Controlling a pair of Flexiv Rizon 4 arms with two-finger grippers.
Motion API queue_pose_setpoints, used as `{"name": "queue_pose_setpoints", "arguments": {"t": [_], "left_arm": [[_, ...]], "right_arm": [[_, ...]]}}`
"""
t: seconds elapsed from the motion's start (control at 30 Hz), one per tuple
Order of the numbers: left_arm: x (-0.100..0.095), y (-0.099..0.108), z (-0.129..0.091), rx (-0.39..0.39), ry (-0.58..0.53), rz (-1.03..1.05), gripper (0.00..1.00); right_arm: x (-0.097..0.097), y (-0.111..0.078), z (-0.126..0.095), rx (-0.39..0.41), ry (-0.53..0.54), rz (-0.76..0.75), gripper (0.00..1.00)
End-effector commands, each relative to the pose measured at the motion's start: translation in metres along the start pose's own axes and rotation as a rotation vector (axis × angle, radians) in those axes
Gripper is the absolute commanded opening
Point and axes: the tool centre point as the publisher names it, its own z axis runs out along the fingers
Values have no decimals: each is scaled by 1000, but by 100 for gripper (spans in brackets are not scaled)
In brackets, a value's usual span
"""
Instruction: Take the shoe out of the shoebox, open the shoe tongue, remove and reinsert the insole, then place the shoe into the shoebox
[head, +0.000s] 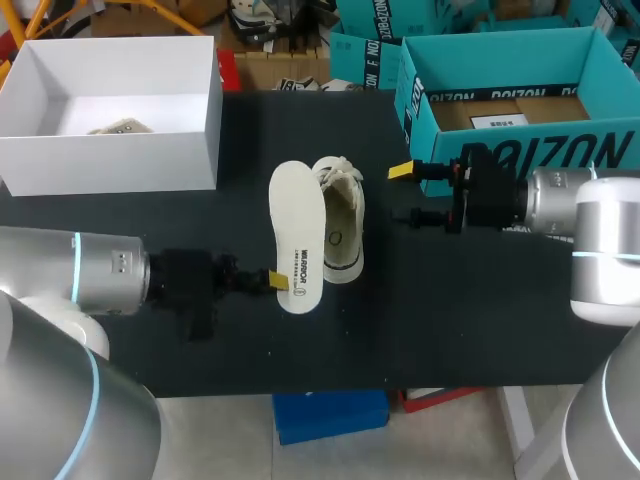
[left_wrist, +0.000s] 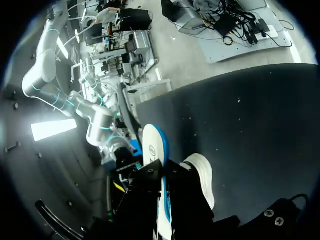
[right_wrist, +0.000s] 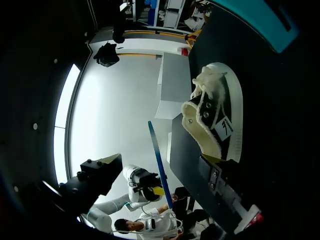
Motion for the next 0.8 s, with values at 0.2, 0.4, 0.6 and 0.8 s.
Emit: {"name": "queue_pose_setpoints", "arguments": {"t": [0.2,0.4,0.6,0.8], "left_arm": [[-3,41,56,48,16,22,0],[1,54,67,36,39,9,0],[-9,53,63,18,17,11,0],[-14,47,48,-3,5,8,0]], "right_arm": [[0,0,1,-2,-1,0,100],[0,0,1,-2,-1,0,100],[0,0,1,-2,-1,0,100],[0,0,1,-2,-1,0,100]]}}
